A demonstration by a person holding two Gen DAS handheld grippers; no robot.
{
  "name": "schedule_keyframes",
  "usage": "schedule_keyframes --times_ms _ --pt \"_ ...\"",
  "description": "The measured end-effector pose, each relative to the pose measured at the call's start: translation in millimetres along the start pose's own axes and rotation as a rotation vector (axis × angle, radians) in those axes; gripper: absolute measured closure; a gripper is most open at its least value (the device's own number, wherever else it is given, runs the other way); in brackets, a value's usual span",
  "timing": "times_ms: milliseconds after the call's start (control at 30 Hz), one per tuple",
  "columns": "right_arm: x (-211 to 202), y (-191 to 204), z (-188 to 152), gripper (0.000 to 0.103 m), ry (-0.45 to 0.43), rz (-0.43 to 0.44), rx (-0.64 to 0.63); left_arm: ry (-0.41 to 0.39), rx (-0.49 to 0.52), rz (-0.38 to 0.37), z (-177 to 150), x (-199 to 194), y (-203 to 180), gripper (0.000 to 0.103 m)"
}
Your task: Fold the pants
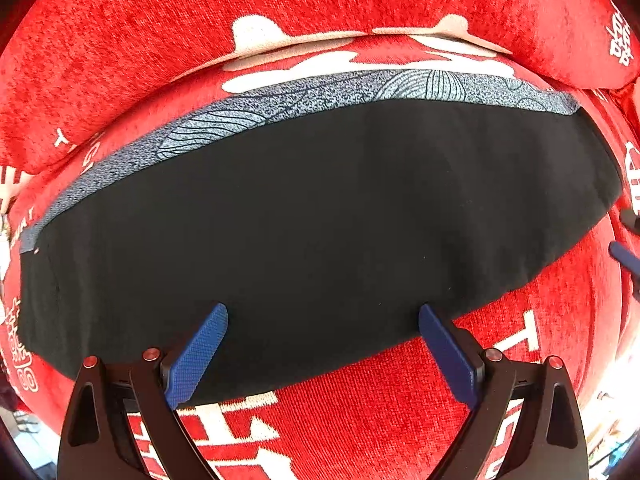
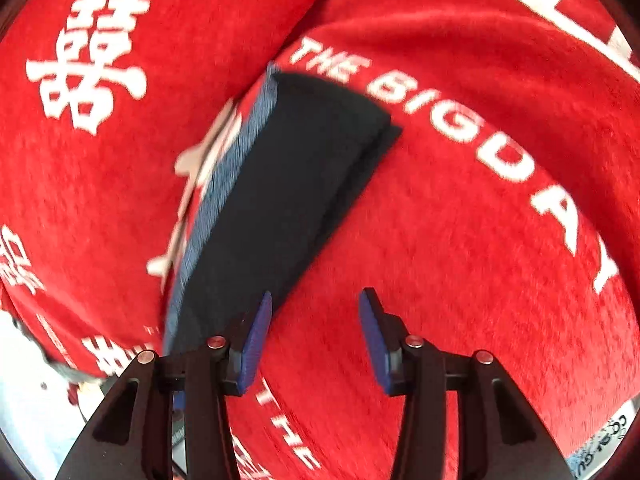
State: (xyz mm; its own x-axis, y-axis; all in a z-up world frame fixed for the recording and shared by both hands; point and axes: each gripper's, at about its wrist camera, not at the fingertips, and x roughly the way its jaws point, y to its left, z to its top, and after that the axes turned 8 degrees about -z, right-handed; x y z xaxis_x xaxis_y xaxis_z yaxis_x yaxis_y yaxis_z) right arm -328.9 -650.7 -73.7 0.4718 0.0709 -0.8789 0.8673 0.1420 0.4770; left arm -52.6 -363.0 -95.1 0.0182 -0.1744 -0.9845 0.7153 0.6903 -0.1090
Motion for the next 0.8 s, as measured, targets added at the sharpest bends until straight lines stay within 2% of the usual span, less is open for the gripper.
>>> schedule_keyframes --times_ms 100,133,167,200,267,333,433,500,600,667,733,800 --pt "4 -3 19 0.054 -0.02 0.019 0.047 -0.011 -0.017 -0.005 2 -7 -2 0.006" --pt "6 -4 26 0.061 -0.024 0.026 0.065 -0.021 -0.019 -0.01 4 -11 -4 0.006" --pt "9 -5 33 0.072 -0.021 0.028 0.078 -0.028 -0.02 -0.011 6 -13 -4 0.006" --pt "11 -5 38 0.098 -0.012 0.028 0.084 -0.038 -0.019 -0.014 7 -17 -5 0.006" --pt "7 2 43 0.098 -0.02 0.061 0.062 -0.073 -0.018 -0.026 14 -26 -10 0.006" --pt "1 11 46 0.098 -0.035 0.056 -0.002 -0.088 -0.013 -0.037 23 -29 -16 0.006" --pt "5 9 47 0.097 -0.016 -0.012 -0.034 -0.034 -0.003 -0.042 32 -12 -25 0.006" --pt "9 -4 45 0.092 0.013 -0.001 0.022 0.008 0.0 -0.026 32 2 -33 0.006" --pt "4 -13 35 0.09 0.03 0.063 0.053 0.005 -0.037 -0.05 28 1 -26 0.006" --pt "2 -14 26 0.084 0.042 0.086 0.032 0.004 -0.04 -0.061 28 1 -24 0.006" --pt "3 -15 22 0.066 0.048 0.091 0.028 0.008 -0.029 -0.055 30 0 -25 0.006" --pt "6 -18 21 0.062 0.044 0.1 0.042 0.013 -0.019 -0.049 31 0 -26 0.006"
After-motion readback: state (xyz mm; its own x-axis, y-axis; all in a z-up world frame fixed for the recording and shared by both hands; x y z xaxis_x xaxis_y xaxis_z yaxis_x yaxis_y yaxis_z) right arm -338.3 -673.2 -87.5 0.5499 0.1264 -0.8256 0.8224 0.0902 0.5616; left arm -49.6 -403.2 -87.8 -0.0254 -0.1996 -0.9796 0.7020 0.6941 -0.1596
